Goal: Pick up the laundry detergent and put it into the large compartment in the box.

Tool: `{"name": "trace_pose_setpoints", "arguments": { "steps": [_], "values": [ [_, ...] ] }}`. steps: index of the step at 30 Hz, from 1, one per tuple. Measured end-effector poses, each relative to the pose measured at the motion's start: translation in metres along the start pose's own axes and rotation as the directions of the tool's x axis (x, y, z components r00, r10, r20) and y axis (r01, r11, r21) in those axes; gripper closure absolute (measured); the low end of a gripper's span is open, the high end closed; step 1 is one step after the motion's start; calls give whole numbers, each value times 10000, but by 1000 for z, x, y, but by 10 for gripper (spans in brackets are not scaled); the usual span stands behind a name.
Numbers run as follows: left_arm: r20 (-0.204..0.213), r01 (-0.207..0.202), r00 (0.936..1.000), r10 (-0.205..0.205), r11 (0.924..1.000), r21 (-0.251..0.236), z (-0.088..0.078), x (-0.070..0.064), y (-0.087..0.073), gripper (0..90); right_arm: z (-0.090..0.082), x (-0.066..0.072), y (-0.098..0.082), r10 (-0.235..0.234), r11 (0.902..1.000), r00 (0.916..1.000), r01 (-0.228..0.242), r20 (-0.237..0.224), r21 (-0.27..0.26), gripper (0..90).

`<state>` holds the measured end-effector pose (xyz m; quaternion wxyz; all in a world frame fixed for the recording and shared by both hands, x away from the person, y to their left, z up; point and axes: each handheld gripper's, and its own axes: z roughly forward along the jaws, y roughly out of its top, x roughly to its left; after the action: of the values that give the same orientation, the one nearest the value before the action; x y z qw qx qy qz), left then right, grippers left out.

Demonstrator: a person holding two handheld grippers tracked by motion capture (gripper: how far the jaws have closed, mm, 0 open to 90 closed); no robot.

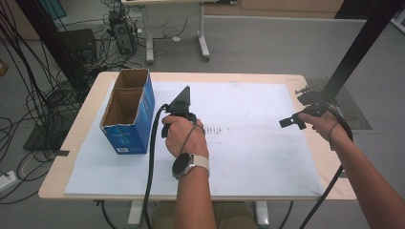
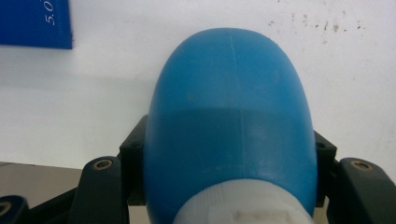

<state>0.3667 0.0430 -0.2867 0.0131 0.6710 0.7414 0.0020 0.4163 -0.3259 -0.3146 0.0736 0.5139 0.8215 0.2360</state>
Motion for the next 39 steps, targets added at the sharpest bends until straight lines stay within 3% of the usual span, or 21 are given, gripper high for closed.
{"name": "trace_pose_setpoints", "arguments": {
  "steps": [39],
  "values": [
    [7, -82, 10000, 82, 10000, -18, 0, 0, 0, 382, -1, 3, 1, -58, 10000, 10000, 58, -18, -8, 87]
  ]
}}
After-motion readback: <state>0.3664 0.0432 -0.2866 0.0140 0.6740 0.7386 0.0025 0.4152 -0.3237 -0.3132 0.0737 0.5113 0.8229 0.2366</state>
